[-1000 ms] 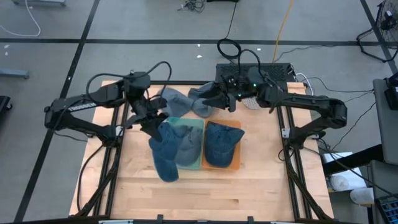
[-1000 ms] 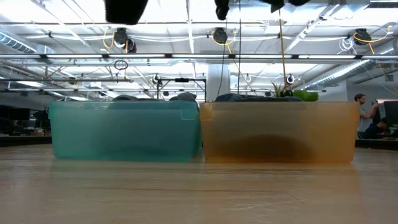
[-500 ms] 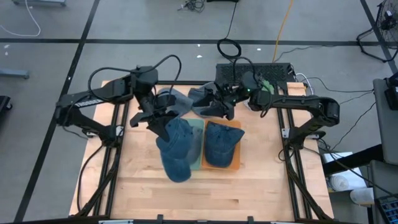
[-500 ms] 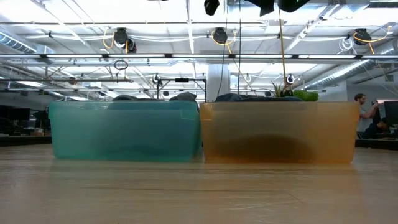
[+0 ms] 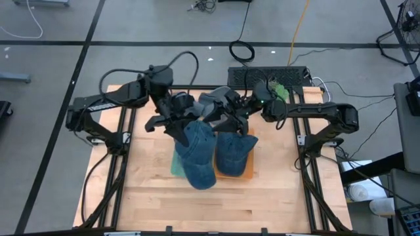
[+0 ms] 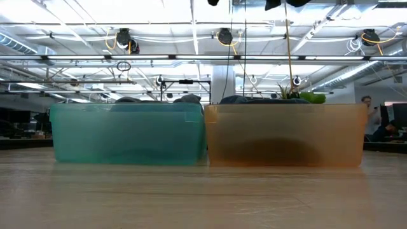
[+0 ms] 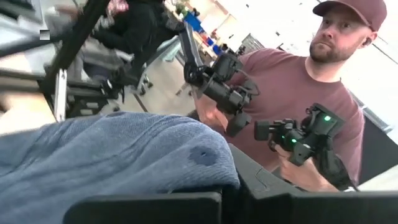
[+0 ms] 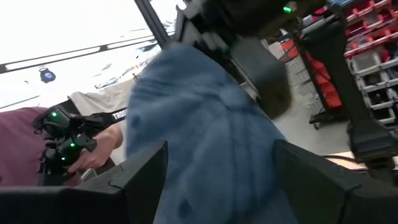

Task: Pick & Place hat
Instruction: Put the blue cap into the orange bin

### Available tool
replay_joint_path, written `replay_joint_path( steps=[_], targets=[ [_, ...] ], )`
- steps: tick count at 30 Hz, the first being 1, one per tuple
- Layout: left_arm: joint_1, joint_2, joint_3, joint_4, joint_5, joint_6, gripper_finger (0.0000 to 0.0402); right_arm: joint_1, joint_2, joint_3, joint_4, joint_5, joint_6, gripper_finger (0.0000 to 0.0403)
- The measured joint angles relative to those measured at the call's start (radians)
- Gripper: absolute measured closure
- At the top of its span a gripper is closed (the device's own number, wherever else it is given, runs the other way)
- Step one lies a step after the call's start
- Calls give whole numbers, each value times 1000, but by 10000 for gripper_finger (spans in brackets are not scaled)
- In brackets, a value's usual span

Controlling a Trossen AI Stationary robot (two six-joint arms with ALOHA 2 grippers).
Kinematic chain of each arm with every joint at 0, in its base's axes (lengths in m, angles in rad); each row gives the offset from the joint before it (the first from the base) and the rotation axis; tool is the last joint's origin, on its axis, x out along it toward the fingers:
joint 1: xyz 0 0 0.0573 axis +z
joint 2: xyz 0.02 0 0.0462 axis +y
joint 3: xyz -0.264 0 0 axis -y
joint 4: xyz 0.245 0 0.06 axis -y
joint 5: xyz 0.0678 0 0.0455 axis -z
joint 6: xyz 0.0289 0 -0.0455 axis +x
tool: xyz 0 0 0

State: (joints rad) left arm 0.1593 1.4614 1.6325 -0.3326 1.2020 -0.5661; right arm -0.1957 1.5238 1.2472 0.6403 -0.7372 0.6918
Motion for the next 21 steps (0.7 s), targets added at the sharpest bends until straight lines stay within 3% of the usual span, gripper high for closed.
replay_joint_path(
  steps=[21],
  targets=[
    [5,38,-2,50,20,14,401,54,10,1,44,58,0,124]
  ],
)
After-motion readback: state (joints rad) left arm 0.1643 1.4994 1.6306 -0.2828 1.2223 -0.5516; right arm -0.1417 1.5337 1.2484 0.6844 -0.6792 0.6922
